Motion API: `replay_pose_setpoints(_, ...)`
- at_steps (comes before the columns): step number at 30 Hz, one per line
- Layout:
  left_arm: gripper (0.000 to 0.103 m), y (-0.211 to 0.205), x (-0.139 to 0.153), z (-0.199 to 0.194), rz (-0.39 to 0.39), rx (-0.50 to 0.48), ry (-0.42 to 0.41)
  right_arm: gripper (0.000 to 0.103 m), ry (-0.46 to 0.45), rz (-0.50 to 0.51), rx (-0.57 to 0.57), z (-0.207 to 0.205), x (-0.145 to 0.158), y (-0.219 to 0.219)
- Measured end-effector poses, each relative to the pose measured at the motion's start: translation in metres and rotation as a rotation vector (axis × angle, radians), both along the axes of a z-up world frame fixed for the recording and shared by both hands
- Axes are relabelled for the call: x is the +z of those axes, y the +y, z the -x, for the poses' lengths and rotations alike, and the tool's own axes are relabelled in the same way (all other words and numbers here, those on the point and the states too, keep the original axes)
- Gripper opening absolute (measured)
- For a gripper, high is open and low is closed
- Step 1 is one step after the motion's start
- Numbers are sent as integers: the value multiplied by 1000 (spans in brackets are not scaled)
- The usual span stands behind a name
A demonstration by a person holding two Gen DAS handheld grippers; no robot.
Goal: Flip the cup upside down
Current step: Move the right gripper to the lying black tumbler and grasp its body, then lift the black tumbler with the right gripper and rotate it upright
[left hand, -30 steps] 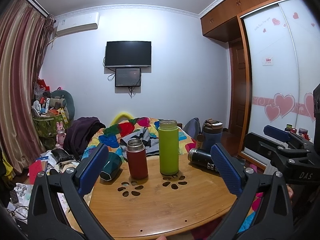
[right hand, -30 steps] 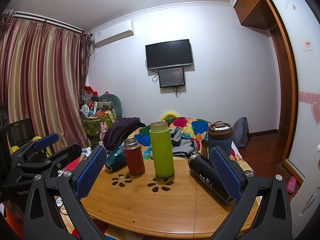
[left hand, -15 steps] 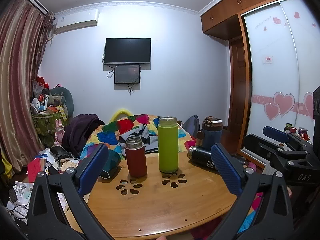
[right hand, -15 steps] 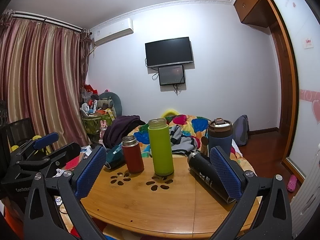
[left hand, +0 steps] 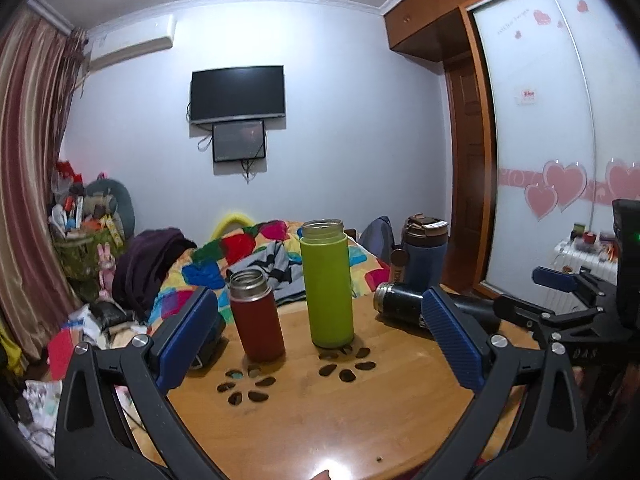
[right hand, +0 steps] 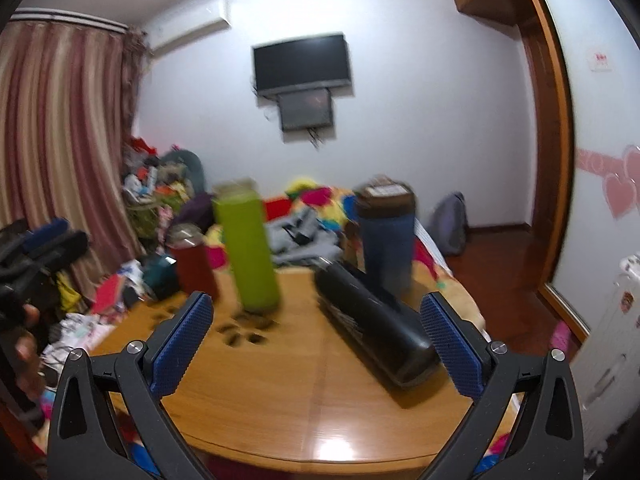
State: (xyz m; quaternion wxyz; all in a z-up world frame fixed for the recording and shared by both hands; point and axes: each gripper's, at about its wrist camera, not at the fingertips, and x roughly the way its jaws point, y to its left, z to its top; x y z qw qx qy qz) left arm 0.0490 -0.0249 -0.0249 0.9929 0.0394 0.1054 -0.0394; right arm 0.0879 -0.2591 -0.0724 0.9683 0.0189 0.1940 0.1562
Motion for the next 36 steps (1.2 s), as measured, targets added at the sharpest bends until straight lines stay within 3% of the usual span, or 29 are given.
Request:
replay_pose_setpoints(3,103,-8,-12,-13,-40,-11,9,103,60,22,-41,-23,-19,-18)
replay_pose_setpoints(7,103,-11,-28,-31,-26,-53,77,103,143,34,-52,-56,-41,-39)
replay_pose_setpoints(12,103,-16,-47,-55,11,-121,209,103,243,21,2,-92,-60,-51)
replay_pose_setpoints(15,103,-19,-58,-59,16,-136,240,102,286,38,43,-106,-68,-49)
replay_pose_setpoints(17,103,-20,-65,-61,17,-143,255,95,312,25,62,-109,-74,-45)
replay_pose_setpoints(18,103,-20,-68,-61,17,-143,262,87,327,13,80,-111,-76,-45)
replay_pose_setpoints(31,103,-17,-93,-69,29,-131,304,63,296,-78,135,-85,-76,-31)
replay_pose_setpoints(36,103,-20,-93,-67,7,-121,287,61,257,-54,104,-65,-64,-17)
